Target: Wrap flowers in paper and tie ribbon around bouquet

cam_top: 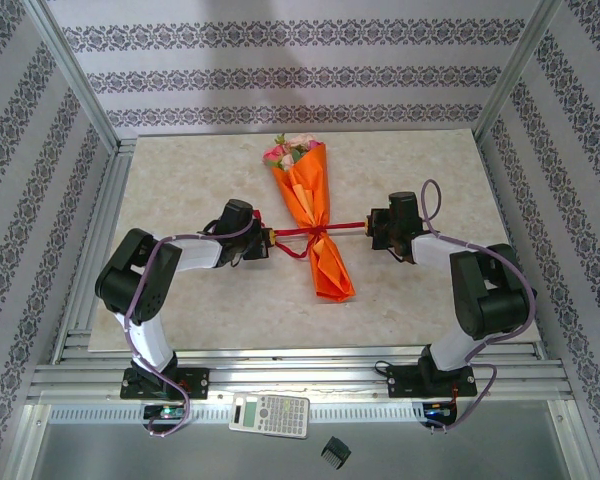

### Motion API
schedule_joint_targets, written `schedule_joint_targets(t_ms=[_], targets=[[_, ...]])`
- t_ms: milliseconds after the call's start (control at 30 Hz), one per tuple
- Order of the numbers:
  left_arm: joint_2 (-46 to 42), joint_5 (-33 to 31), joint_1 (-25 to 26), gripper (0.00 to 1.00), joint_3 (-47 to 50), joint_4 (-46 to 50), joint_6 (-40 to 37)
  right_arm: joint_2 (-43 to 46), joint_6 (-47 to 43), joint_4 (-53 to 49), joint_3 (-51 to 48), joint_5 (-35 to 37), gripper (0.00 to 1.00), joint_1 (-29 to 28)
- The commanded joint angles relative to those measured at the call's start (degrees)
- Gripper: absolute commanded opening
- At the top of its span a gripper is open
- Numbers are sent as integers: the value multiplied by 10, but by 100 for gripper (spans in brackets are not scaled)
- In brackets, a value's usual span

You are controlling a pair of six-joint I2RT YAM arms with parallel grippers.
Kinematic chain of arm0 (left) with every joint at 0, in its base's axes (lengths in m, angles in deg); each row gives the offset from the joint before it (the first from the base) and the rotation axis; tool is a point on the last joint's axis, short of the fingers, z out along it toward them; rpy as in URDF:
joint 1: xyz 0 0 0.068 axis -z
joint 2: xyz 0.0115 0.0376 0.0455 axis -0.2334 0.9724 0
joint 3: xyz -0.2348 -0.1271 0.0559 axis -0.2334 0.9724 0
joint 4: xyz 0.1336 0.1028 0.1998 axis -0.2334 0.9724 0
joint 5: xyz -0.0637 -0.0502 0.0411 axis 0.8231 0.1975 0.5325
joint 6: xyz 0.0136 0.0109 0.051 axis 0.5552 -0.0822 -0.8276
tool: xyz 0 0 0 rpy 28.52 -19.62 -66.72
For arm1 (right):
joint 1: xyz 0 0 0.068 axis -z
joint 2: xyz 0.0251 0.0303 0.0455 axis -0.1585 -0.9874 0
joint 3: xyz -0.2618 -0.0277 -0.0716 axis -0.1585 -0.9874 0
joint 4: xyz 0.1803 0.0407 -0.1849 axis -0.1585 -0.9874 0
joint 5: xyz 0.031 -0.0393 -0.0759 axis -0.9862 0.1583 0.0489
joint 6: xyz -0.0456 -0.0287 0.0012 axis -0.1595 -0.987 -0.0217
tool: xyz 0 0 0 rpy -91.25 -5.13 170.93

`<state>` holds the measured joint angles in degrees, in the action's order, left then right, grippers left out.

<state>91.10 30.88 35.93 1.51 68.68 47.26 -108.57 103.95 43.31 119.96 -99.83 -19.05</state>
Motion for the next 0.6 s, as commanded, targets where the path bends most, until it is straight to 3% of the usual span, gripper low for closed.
schedule_joint_targets(t_ms=[0, 567], targets=[[-20, -38, -28, 0, 19, 36, -5, 24, -14, -16, -10, 68, 0, 26], [-39, -34, -42, 0, 21, 58, -25, 36, -25, -52, 5, 82, 0, 29]])
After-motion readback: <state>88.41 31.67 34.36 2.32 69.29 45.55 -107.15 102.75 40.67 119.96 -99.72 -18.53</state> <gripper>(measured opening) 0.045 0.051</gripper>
